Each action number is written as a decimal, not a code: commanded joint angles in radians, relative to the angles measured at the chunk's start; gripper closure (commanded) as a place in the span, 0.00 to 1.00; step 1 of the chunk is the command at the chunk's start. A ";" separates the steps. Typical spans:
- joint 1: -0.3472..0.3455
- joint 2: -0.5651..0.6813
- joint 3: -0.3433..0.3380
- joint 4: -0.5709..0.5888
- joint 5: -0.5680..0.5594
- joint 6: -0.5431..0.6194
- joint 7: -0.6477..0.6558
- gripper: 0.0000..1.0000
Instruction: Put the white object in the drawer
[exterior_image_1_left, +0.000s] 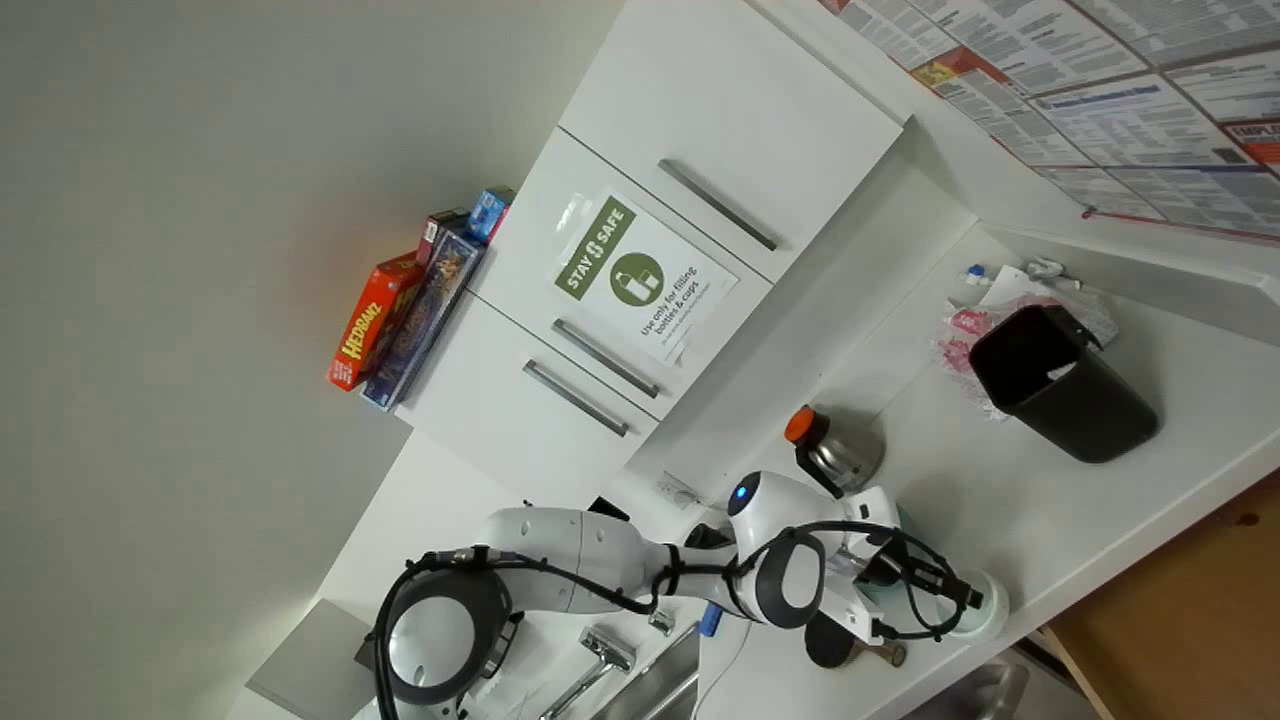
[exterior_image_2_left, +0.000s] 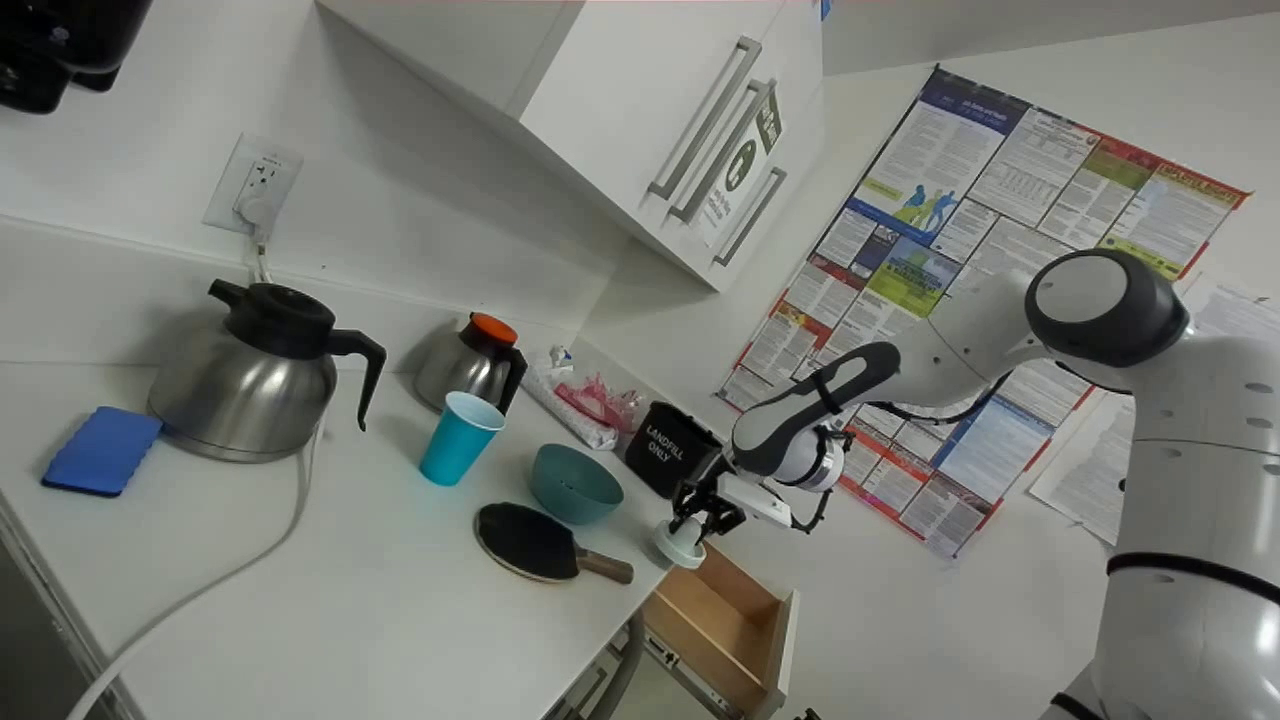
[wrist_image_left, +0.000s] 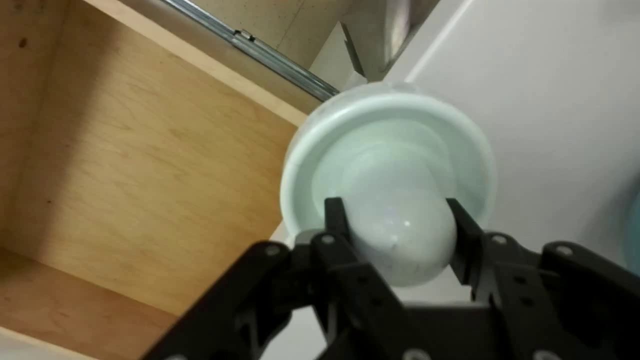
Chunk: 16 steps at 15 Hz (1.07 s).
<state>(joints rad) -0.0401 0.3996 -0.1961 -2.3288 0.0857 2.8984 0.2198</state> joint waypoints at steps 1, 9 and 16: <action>-0.068 -0.068 0.001 -0.055 0.032 0.009 -0.025 0.75; -0.266 -0.060 0.033 -0.068 0.133 0.064 -0.138 0.75; -0.225 0.002 -0.002 -0.007 0.110 0.040 -0.091 0.75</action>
<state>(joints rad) -0.2668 0.3789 -0.1924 -2.3693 0.1840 2.9362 0.1058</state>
